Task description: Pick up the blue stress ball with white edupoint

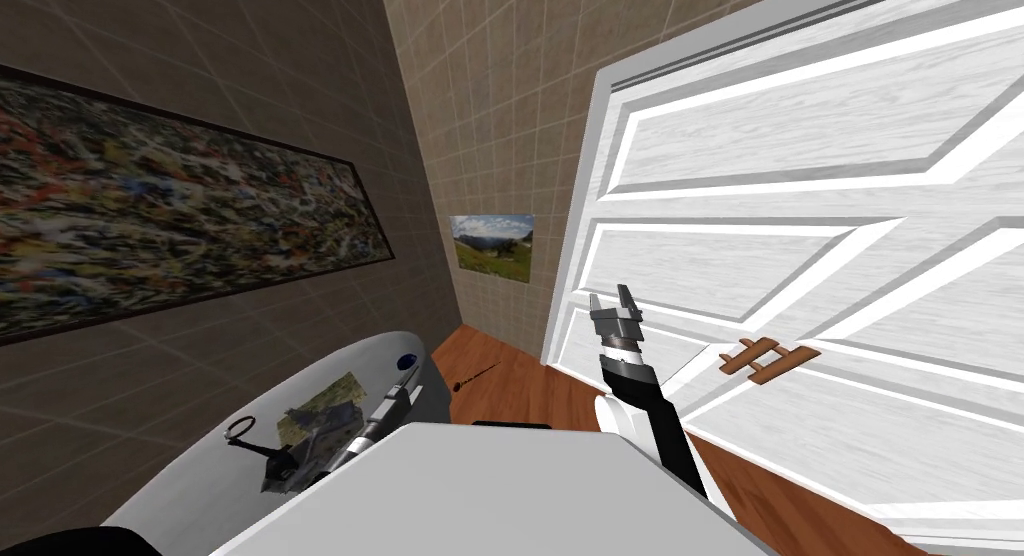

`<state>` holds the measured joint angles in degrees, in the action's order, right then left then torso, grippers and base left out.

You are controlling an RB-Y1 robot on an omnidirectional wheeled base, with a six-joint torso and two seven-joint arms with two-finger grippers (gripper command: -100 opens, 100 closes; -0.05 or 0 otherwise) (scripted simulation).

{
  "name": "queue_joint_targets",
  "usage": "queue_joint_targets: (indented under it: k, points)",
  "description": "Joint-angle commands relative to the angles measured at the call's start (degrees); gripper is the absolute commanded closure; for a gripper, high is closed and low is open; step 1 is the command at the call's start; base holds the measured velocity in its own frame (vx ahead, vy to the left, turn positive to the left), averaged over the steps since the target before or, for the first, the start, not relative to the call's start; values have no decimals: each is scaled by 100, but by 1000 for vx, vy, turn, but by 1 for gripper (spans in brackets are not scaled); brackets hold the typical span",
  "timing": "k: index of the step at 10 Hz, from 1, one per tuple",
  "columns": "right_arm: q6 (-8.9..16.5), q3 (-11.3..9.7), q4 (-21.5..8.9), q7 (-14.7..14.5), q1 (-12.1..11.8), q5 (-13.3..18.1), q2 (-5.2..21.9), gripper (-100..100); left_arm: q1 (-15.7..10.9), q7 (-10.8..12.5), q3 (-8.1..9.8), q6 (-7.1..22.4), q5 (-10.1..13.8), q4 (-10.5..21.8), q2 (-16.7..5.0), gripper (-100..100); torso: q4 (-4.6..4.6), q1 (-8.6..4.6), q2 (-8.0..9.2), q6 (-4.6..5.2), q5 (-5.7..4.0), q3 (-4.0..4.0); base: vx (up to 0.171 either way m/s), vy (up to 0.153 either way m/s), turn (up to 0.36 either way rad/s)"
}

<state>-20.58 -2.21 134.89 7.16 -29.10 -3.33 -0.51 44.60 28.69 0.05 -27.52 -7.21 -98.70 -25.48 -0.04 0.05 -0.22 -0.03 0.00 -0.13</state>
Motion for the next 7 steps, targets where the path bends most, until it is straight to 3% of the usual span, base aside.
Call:
queue_joint_targets:
  k: [1,2,5,7]
  points:
    - [0,0,0,0,0,0,0,0,59,237,26,61,-23,205,-204,-100,0,0,0,0,0,0,57,8,-127]
    - [0,0,0,0,1,0,0,0,129,388,34,62,-56,368,-339,-100,1,1,3,3,0,2,88,15,-182]
    - [0,0,0,0,0,0,0,0,196,534,42,65,-88,617,-471,-100,1,4,2,1,1,2,58,19,-71]
    - [0,0,0,0,0,0,0,0,318,809,57,81,-152,974,-728,-100,1,7,1,1,1,1,88,31,-141]
